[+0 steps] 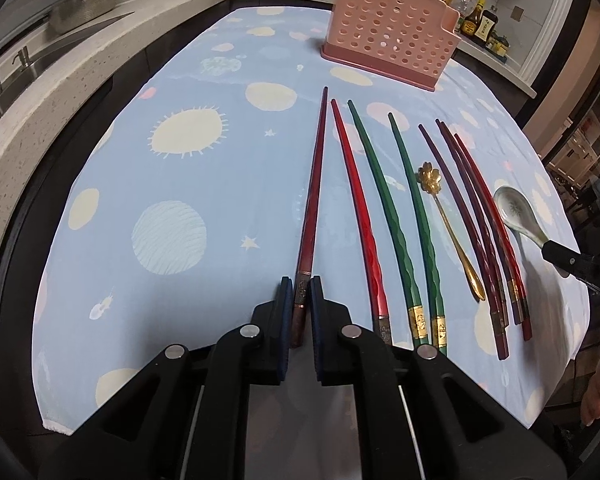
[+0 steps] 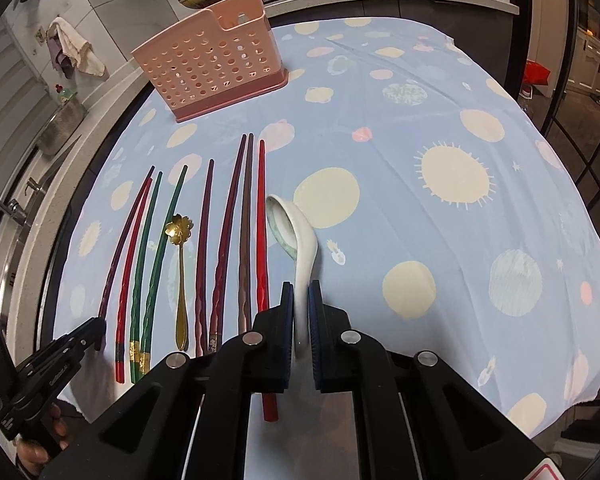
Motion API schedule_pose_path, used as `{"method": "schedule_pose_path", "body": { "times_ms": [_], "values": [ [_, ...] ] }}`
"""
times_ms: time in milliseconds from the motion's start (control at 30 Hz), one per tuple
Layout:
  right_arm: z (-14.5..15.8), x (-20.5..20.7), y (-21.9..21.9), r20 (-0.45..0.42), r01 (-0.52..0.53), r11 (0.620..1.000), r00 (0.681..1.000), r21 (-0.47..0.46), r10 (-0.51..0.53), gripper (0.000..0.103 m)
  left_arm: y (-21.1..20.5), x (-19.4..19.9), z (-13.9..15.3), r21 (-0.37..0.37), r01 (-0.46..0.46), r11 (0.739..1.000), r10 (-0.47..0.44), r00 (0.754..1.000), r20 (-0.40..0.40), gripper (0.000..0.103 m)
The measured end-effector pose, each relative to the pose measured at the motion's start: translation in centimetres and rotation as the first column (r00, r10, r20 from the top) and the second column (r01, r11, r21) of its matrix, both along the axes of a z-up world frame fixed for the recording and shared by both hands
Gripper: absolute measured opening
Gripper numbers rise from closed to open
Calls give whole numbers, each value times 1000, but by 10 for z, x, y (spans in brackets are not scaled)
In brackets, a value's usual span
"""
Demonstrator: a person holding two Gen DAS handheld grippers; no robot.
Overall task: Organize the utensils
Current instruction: 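Lift the chopstick with the left tool while the right tool carries the spoon to the pink holder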
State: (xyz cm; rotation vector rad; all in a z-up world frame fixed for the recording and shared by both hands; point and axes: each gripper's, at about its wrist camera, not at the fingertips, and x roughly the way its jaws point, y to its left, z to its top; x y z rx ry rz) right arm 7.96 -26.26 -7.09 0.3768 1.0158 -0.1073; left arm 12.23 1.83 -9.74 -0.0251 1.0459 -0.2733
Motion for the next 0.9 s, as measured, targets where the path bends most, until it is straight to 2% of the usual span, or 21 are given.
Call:
{"method": "schedule_pose_path", "body": {
  "times_ms": [233, 533, 733, 900],
  "values": [
    [26, -5, -4, 56, 10, 1000, 998, -2, -10, 7, 1, -9, 22, -20, 9, 1000, -8, 999, 34, 7],
    [59, 3, -8, 132, 3, 1000, 991, 0, -3, 7, 11, 7, 88, -72, -25, 997, 37, 985, 167, 7],
    [78, 16, -11, 180, -7, 1000, 984, 1, 6, 7, 12, 35, 140, -94, -33, 995, 58, 958, 280, 7],
    [93, 34, -17, 214, -11, 1000, 977, 14, 8, 7, 13, 67, 189, -107, -39, 994, 77, 922, 380, 7]
  ]
}}
